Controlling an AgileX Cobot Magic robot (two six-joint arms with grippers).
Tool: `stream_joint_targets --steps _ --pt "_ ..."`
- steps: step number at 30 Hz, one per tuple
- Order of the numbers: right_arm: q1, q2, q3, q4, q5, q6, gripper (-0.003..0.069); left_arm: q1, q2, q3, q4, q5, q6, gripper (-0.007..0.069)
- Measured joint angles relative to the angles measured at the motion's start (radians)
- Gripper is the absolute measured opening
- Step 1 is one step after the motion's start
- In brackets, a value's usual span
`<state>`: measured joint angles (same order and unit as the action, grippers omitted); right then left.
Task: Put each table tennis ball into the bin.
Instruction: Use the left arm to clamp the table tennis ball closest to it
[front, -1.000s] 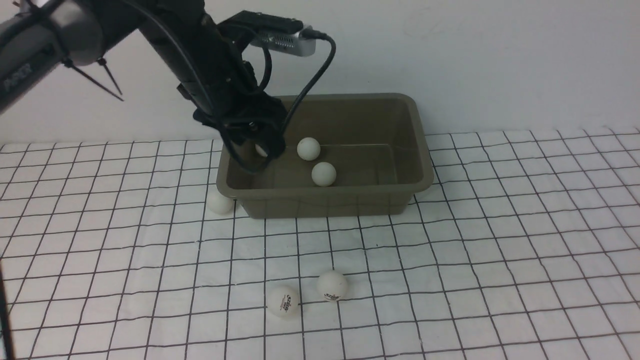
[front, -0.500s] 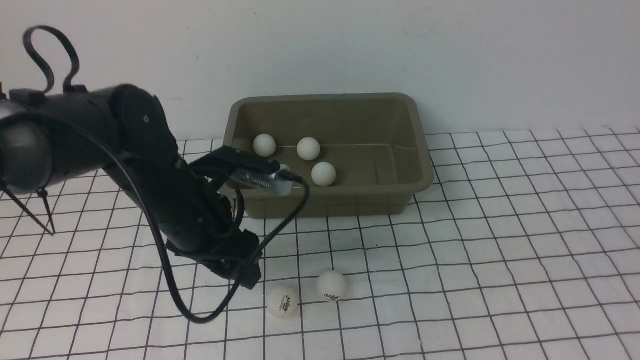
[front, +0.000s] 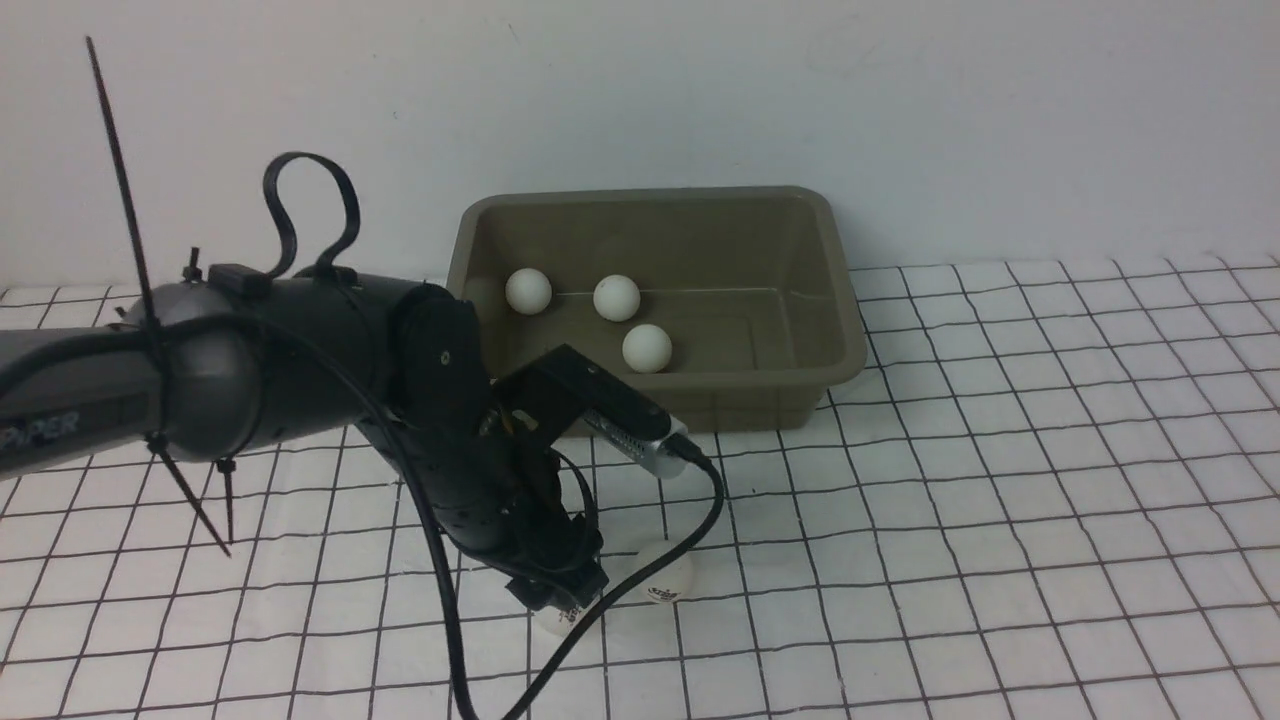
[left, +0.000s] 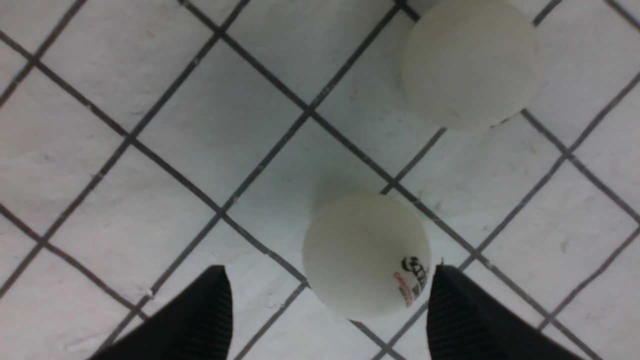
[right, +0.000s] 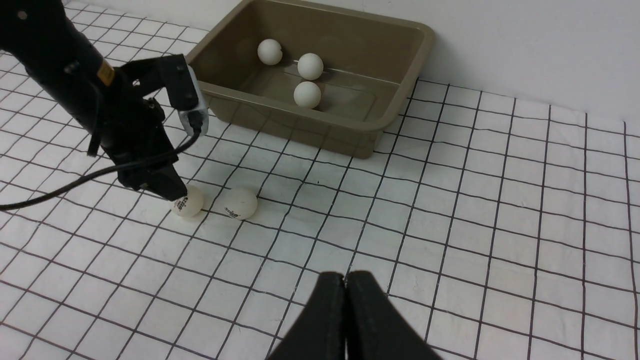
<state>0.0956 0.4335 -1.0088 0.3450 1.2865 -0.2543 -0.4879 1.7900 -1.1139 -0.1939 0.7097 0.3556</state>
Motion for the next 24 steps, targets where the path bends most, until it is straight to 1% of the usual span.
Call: stream_joint_targets --steps 3,9,15,24 --pt "0.000 0.000 0.000 0.000 0.000 0.000 -0.0007 0.000 0.024 0.000 0.007 -0.003 -0.004 0.0469" --pt "0.000 0.000 0.000 0.000 0.000 0.000 -0.0007 -0.001 0.041 0.000 -0.029 -0.005 -0.003 0.0469" --pt "0.000 0.000 0.000 0.000 0.000 0.000 -0.0007 -0.001 0.048 0.000 -0.040 -0.008 -0.003 0.0469" --pt "0.000 0.000 0.000 0.000 0.000 0.000 -0.0007 -0.001 0.092 0.000 -0.071 -0.010 0.028 0.0468"
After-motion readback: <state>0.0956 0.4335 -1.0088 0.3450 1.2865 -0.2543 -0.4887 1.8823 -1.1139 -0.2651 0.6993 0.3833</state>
